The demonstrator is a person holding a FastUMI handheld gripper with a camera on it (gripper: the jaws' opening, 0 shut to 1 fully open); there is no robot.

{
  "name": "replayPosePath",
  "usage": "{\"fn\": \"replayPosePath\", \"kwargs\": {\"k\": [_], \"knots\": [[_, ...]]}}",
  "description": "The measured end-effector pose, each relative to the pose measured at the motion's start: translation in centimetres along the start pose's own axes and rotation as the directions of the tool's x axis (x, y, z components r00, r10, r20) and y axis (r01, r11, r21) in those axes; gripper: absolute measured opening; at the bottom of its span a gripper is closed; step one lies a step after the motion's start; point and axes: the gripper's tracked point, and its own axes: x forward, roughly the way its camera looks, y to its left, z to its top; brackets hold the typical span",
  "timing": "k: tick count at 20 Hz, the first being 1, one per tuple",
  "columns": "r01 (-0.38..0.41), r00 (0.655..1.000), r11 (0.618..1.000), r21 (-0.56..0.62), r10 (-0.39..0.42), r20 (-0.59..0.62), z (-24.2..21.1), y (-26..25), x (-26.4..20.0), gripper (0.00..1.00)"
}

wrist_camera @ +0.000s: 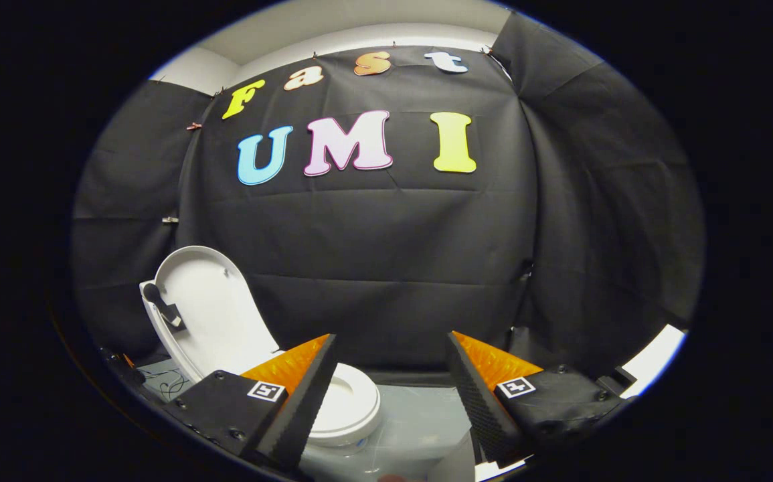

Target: Open the toilet lid.

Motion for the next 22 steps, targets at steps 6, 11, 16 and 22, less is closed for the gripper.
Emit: {"fn": "replayPosePath", "kwargs": {"k": [6, 11, 16, 22], "knots": [[-0.043, 0.998, 0.997, -0.063, 0.046, 0.047, 1.1, 1.7, -0.5, 0.99], [-0.037, 0.997, 0.992, -0.118, 0.045, 0.064, 1.5, 1.9, -0.3, 0.99], [-0.035, 0.997, 0.993, -0.109, 0.042, 0.062, 1.6, 1.5, -0.5, 0.99], [-0.044, 0.997, 0.992, -0.122, 0.052, 0.061, 1.6, 1.7, -0.5, 0.99]]}}
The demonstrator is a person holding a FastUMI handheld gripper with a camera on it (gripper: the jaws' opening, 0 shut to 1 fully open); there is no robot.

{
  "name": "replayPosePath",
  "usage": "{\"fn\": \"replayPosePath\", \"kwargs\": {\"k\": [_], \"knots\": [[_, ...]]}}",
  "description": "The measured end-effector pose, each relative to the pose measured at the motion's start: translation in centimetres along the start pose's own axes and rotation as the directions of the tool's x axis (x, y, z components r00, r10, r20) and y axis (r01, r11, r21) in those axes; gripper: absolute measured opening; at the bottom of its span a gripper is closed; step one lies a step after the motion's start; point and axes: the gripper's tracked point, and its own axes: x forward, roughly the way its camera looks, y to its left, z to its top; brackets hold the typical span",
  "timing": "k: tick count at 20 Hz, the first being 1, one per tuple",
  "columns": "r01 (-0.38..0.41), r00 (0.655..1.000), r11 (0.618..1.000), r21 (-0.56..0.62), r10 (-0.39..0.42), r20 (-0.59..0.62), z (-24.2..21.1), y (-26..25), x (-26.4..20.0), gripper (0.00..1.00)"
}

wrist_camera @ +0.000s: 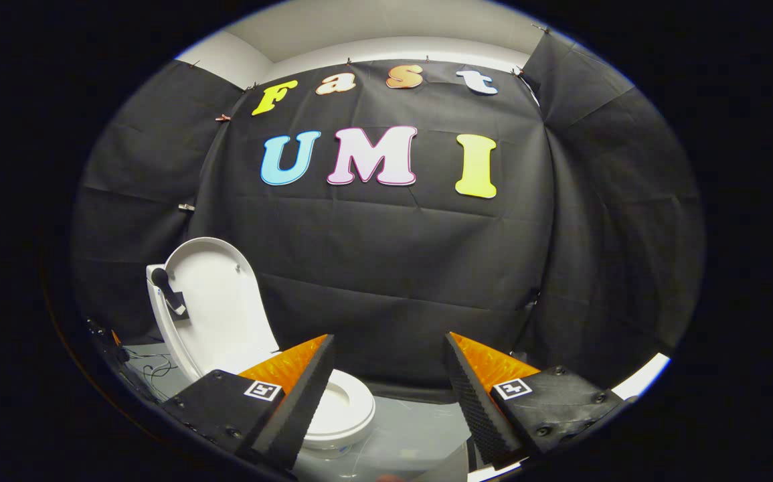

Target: Open the toilet lid.

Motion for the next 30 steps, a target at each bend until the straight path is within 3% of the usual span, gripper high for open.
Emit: {"fn": "replayPosePath", "kwargs": {"k": [15, 30], "knots": [[0.027, 1.000, 1.000, 0.016, -0.027, 0.001, -0.1, -1.3, 0.1, 0.99], [0.004, 1.000, 1.000, 0.009, -0.004, -0.009, -0.5, -0.4, 0.0, 0.99]]}}
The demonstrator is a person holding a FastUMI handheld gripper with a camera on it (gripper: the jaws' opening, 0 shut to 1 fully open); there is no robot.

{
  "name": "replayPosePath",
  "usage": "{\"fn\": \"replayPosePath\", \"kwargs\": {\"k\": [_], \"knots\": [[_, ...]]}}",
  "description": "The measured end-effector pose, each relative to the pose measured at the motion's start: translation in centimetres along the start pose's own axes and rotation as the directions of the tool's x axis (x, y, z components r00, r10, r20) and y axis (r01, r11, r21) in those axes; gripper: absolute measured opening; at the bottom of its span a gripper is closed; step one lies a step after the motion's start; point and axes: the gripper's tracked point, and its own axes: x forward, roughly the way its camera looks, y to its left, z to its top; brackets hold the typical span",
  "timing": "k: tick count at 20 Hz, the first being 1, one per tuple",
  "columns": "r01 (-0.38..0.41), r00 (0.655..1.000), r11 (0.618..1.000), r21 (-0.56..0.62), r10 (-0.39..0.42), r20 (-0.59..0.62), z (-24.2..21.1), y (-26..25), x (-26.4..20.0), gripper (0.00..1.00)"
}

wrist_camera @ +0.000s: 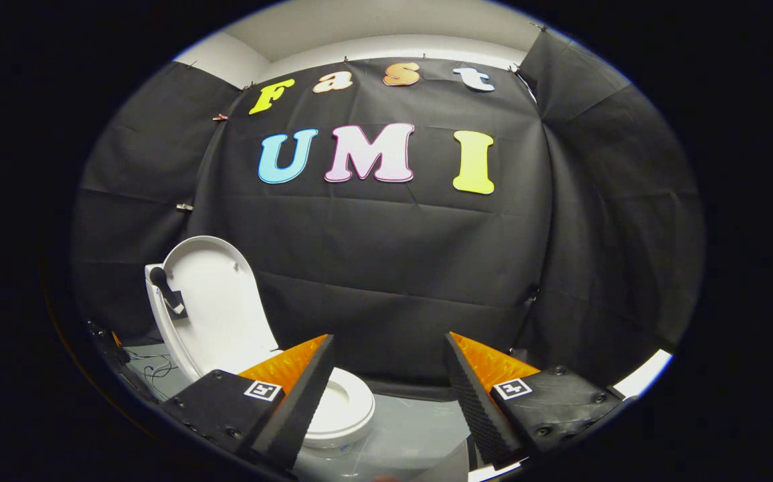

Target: Open the toilet lid.

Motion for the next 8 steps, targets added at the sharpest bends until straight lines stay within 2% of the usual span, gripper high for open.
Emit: {"fn": "replayPosePath", "kwargs": {"k": [8], "knots": [[-0.012, 1.000, 1.000, -0.004, 0.012, -0.001, -0.20, 0.31, -0.05, 0.99]]}}
